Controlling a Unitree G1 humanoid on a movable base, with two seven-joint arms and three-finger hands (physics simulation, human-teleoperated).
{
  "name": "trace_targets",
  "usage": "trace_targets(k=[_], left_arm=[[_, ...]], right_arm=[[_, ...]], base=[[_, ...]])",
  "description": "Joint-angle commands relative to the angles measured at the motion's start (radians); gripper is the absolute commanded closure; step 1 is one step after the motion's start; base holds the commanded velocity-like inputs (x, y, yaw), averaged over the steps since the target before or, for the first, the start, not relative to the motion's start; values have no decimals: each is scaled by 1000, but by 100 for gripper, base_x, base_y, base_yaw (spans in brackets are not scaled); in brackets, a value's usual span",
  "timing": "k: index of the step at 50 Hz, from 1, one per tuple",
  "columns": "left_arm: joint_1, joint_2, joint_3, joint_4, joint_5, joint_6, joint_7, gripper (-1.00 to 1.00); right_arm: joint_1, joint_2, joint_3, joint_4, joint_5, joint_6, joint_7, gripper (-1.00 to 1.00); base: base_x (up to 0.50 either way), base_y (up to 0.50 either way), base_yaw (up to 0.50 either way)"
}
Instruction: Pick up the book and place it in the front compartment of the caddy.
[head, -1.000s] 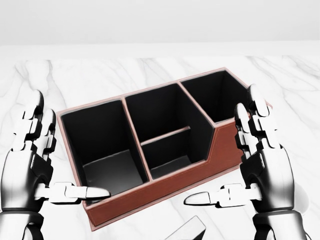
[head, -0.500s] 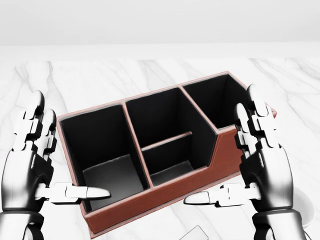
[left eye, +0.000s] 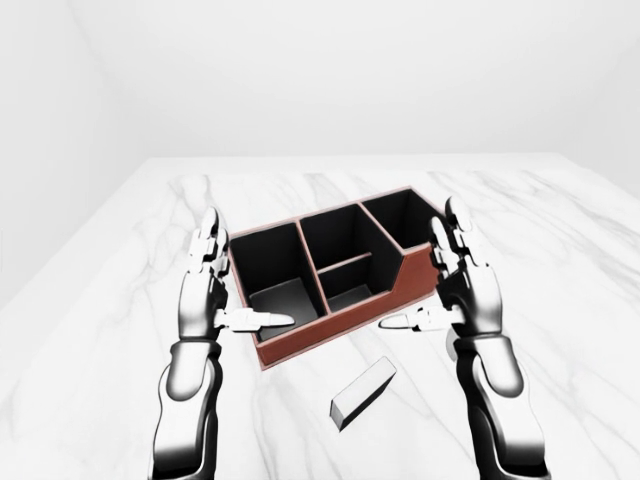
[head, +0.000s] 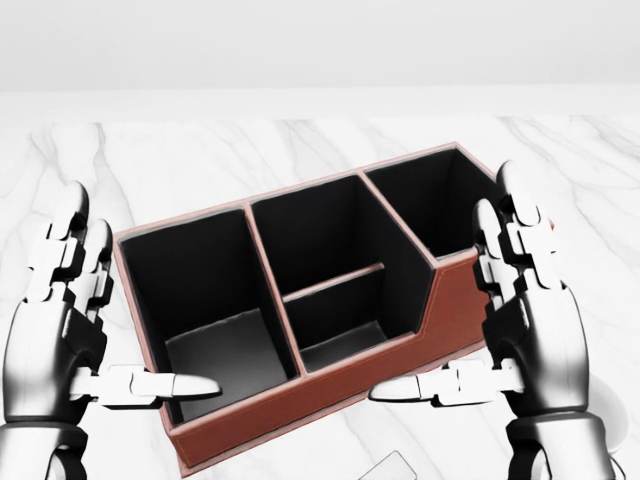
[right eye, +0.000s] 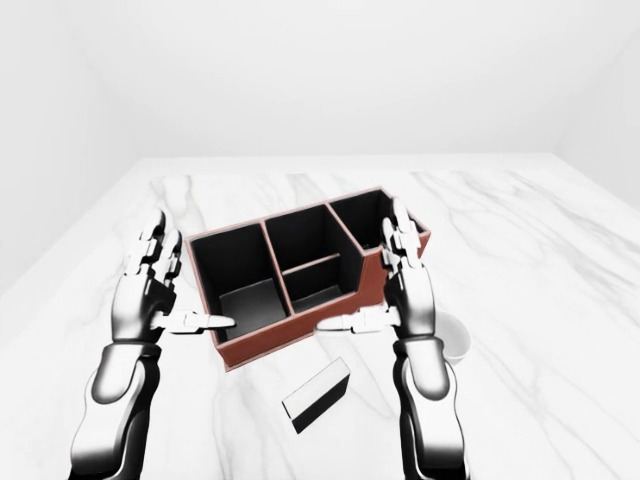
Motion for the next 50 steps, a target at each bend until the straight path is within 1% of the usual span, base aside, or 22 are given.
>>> trace_targets(k=[1, 9, 19, 27, 50], left_arm=[[2, 0, -2, 7, 2, 0, 0, -100], [1, -1, -3, 19, 4, 0, 0, -100], [-2, 1, 3, 15, -1, 0, 0, -100], [-9, 3, 8, 21, -4, 0, 1, -100], [-6, 4, 7, 4, -2, 0, -1, -100]], right_arm=[[-22, -10, -8, -14, -22, 0, 6, -100], [-40, -19, -21, -15, -56, 0, 25, -100], [-35, -25, -2, -40, -126, 0, 60, -100], [-39, -29, -7, -80, -166, 0, 93, -100], [46, -25, 50, -172, -307, 0, 180, -100]], base=[[0, 0, 0], [0, 0, 0], [0, 0, 0], [0, 0, 0], [0, 0, 0]])
